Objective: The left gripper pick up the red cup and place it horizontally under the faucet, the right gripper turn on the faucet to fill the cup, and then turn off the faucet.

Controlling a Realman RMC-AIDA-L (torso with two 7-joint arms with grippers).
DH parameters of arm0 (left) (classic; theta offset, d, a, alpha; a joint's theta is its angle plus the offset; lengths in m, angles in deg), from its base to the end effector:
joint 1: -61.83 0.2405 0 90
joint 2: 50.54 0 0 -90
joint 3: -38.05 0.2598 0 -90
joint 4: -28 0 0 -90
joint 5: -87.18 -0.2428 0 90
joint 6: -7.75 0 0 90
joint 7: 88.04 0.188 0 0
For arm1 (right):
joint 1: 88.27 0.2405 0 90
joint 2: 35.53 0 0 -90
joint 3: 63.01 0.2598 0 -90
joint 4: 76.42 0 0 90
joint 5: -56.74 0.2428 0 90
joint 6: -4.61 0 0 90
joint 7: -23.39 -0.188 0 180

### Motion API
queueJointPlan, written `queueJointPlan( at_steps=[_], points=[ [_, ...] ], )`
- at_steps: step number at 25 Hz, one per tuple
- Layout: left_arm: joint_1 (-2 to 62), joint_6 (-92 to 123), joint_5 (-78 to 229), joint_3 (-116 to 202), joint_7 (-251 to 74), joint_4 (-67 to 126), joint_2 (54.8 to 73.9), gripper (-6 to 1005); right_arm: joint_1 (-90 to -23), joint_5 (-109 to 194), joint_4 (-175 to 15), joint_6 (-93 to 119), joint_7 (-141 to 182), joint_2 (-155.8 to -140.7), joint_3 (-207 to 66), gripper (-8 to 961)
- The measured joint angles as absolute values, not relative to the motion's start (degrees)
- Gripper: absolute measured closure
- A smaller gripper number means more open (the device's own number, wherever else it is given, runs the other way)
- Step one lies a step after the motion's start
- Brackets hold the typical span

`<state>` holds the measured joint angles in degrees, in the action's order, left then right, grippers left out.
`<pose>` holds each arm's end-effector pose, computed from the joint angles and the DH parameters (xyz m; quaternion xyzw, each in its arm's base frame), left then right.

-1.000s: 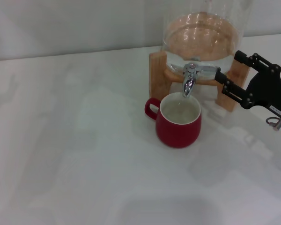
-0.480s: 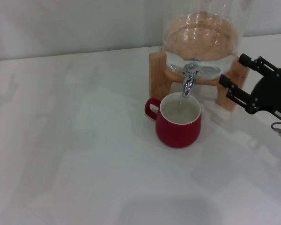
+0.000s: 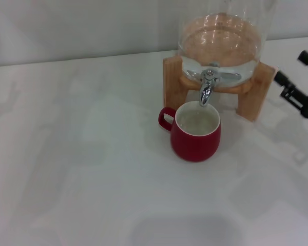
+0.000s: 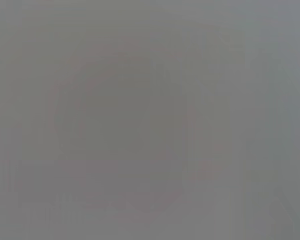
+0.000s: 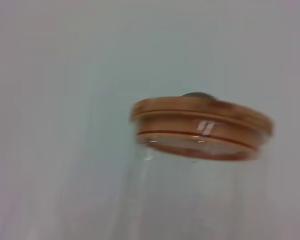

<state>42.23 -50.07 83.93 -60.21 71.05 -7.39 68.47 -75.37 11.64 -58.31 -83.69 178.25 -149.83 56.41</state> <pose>-0.2767 0.4446 0.0570 -0.6468 -0.1623 -0.4144 0.6193 0.3433 0.3274 0.0387 -0.7651 0.0642 0.3663 0.5256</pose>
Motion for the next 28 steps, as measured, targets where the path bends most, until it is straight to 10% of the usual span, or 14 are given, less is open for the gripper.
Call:
queueJointPlan(
  at_steps=[28],
  points=[
    [39.7,-59.8,90.4,-59.6,73.6,4.9,68.96,163,-71.1,14.7,-58.0,-69.0,178.5,-149.52,75.7,279]
  ],
)
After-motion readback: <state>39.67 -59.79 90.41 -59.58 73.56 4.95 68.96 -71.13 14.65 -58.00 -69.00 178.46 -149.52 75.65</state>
